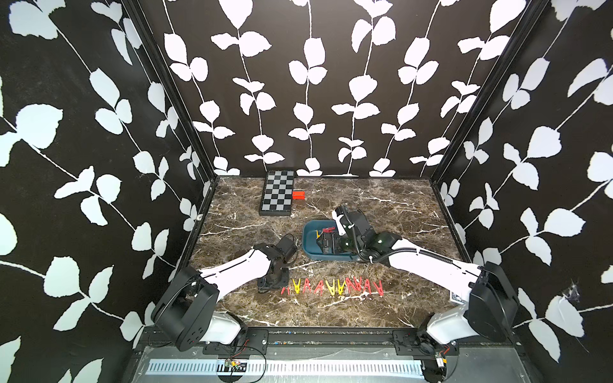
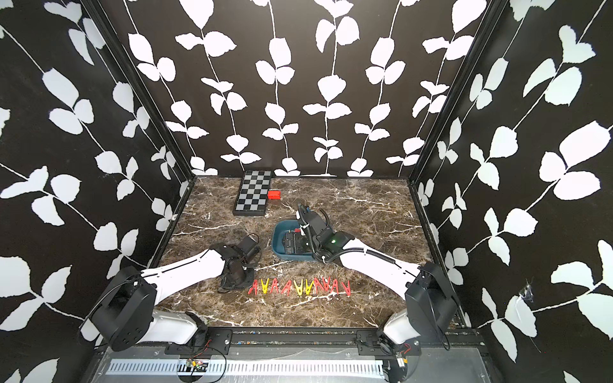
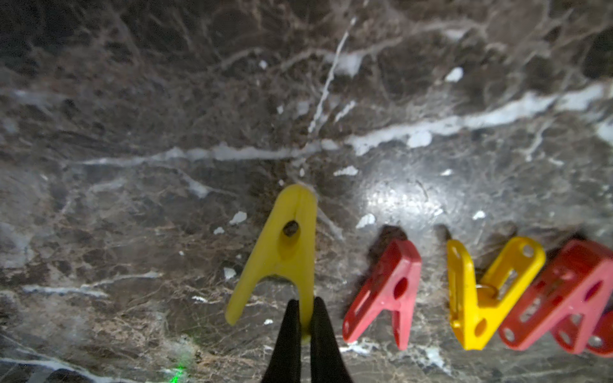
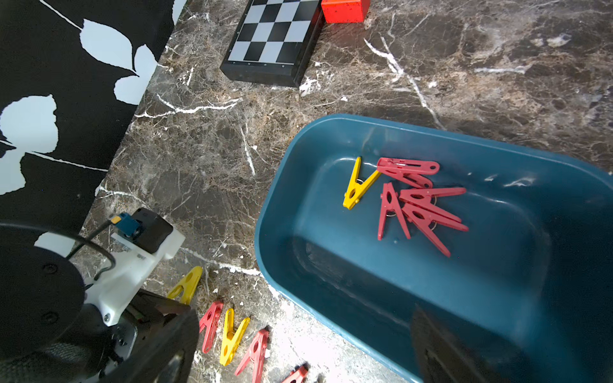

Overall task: Take the clothespins out of the storage box
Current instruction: Place the clothespin at the center of the board.

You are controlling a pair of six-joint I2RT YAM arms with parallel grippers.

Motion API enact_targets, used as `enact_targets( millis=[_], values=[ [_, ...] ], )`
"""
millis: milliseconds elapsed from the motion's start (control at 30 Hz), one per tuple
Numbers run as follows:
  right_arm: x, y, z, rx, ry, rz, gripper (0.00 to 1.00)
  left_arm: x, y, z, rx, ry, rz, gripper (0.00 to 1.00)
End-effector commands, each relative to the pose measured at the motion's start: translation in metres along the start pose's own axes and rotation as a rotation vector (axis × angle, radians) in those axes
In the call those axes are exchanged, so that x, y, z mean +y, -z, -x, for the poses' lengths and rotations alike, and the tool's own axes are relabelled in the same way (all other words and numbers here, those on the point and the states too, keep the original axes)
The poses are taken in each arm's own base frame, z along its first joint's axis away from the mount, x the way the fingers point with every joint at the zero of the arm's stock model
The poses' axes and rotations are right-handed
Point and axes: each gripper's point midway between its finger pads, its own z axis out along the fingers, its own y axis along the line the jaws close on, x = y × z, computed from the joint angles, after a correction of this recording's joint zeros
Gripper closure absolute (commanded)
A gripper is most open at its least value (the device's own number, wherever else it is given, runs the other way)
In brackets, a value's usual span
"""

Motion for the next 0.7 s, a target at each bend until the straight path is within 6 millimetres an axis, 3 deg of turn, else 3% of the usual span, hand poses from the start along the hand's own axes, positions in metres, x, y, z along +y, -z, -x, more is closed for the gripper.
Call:
enact_targets(
  millis=[0,233,400,533,667],
  values=[
    [0.007,0.004,0.009,-0.027,0.005,0.008,0.01,0.006,0.001,-0.007,0.011,0.029,0.002,0.98],
    [0.003,0.002,0.003,-0.017,0.0,-0.008,0.01,0.009,-0.001,-0.014,0.022,0.05,-0.003,0.97],
    [-0.002,0.001,0.005,-0.016,0.017,-0.047,0.01,0.009,-0.002,-0.014,0.021,0.052,-0.007,0.9],
    [-0.007,-0.001,0.008,-0.009,0.043,-0.087,0.01,0.008,-0.001,-0.014,0.019,0.048,-0.007,0.78],
    [-0.015,-0.008,0.007,0.013,0.064,-0.139,0.01,0.009,0.008,-0.009,-0.006,0.047,-0.002,0.73]
  ],
)
